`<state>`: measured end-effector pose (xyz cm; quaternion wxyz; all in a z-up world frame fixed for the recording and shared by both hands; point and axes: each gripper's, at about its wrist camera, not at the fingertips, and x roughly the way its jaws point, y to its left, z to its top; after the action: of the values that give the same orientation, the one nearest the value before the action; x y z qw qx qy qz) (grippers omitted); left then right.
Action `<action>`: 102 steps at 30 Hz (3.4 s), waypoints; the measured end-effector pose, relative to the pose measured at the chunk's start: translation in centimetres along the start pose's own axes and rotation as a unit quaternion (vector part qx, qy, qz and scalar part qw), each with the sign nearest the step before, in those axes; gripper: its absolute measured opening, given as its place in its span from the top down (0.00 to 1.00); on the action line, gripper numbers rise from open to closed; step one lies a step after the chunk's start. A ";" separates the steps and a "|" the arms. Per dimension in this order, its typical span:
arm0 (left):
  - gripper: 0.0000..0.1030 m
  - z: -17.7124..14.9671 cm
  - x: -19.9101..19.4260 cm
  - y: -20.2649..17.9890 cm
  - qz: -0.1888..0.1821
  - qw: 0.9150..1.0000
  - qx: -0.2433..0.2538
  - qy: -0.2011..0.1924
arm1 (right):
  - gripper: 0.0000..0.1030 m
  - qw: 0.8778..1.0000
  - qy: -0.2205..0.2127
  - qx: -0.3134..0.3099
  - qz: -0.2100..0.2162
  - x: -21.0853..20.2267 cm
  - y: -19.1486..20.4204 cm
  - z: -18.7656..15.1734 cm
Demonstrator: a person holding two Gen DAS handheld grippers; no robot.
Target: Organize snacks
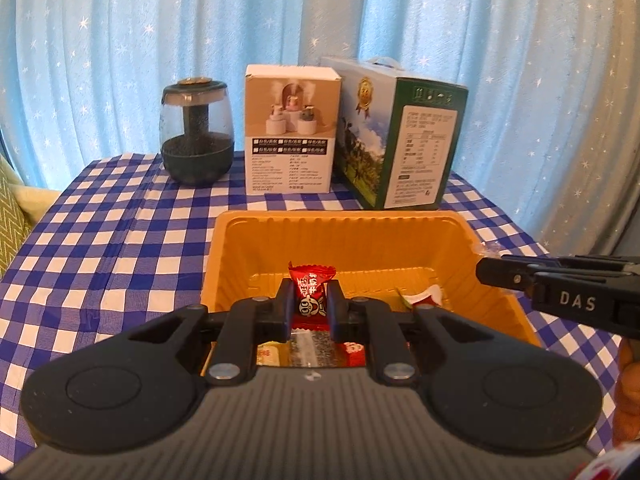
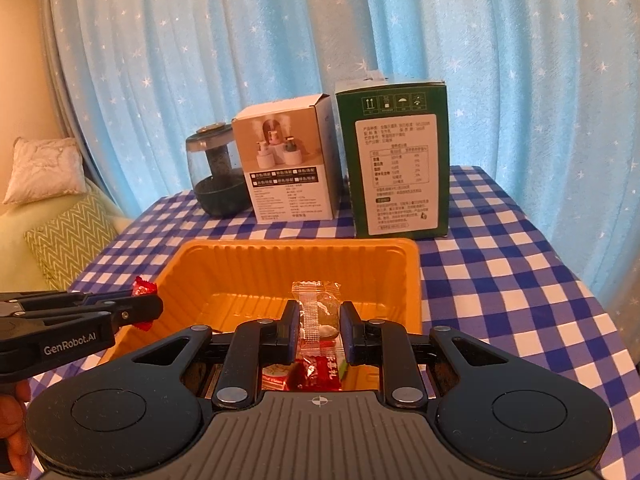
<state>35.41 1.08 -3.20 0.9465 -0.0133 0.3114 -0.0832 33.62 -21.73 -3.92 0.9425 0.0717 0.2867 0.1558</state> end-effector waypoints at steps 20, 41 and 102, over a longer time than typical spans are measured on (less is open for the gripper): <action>0.86 0.4 3.6 1.0 0.000 1.000 0.001 0.015 | 0.79 1.000 0.012 -0.005 -0.002 3.1 -0.1 0.5; 0.67 0.3 3.8 0.8 0.012 1.000 0.016 0.003 | 0.79 1.000 0.014 0.014 0.011 3.4 -0.2 0.7; 0.00 -4.5 -6.5 -0.6 0.038 0.999 -0.018 0.000 | 0.16 0.996 0.047 0.068 -0.019 -7.1 -0.9 -4.9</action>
<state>27.47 1.65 -2.92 0.9487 -0.0182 0.3129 -0.0415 25.51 -24.77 -4.47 0.9237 0.1228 0.3419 0.1216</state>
